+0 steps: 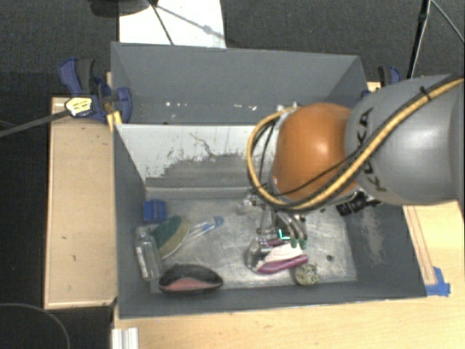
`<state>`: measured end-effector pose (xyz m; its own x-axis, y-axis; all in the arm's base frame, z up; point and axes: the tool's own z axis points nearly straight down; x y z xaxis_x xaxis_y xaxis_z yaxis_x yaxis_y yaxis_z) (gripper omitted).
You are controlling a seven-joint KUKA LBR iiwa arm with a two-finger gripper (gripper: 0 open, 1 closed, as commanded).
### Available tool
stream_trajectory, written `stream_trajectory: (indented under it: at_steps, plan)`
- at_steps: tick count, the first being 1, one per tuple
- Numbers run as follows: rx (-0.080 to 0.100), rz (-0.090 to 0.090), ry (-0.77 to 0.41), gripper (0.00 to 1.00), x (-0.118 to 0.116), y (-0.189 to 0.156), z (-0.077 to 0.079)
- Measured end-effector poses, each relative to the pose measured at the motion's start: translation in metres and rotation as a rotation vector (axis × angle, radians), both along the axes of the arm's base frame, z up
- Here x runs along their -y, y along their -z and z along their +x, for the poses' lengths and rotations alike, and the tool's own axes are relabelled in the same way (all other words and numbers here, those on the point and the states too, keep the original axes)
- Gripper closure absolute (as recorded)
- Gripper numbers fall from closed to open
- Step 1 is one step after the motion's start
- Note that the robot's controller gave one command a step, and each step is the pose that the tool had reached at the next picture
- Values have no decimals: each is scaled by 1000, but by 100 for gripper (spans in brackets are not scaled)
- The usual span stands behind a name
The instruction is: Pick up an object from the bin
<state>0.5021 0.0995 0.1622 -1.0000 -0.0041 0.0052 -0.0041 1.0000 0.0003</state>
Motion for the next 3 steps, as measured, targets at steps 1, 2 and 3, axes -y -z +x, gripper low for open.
stream_trajectory:
  at_steps: [1,2,3]
  plan:
    - [6,-1,-352,0,71,78,-18]
    - [8,2,-349,100,68,76,-17]
    - [15,-1,-337,100,87,-84,-13]
